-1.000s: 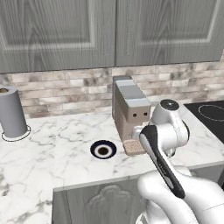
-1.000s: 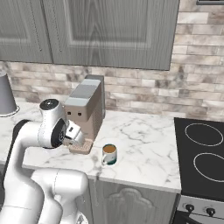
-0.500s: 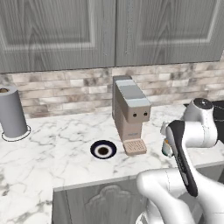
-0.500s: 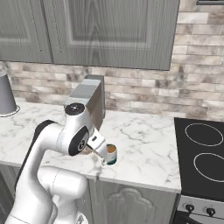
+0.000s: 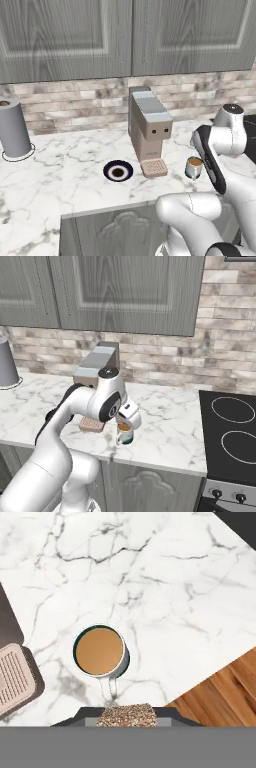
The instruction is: Take a sugar cube from the saucer and place it inside the coffee. Then, grab milk from the fridge and place it next to the coffee on the counter to sweeten the coffee.
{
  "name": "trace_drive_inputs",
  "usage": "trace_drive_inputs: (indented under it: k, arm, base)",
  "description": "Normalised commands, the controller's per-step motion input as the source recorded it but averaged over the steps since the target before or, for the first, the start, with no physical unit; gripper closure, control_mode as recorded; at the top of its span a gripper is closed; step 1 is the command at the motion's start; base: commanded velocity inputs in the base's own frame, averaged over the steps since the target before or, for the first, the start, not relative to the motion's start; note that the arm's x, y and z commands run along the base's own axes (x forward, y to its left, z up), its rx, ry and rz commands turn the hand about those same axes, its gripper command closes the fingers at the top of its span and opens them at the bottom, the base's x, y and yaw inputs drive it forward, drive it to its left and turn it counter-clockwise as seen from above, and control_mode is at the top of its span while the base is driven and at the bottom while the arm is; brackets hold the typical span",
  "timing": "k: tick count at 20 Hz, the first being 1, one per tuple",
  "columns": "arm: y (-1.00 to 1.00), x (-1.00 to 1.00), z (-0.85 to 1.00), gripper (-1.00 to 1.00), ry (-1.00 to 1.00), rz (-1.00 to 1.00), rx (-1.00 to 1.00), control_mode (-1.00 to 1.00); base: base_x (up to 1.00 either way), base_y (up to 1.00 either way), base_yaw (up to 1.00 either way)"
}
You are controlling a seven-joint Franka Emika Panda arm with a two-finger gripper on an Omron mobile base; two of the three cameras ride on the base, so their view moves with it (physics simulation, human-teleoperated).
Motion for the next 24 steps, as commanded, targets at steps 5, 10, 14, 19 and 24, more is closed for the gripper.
trace_drive_inputs:
  k: [5,10,14,19,24]
  arm:
    - [0.01,0.29,-0.19,1.00,0.02,-0.01,0.00,-1.00]
    - [0.00,0.22,-0.31,1.00,0.09,0.00,0.01,-1.00]
    - [0.00,0.26,-0.49,1.00,0.09,0.00,0.00,-1.00]
    - [0.00,0.31,-0.41,1.00,0.04,0.00,0.00,-1.00]
    - [0.00,0.29,-0.23,1.00,0.00,0.00,0.00,-1.00]
  base:
    - [0.00,0.00,0.00]
    - [0.00,0.00,0.00]
    - [0.00,0.00,0.00]
    - [0.00,0.00,0.00]
    - [0.00,0.00,0.00]
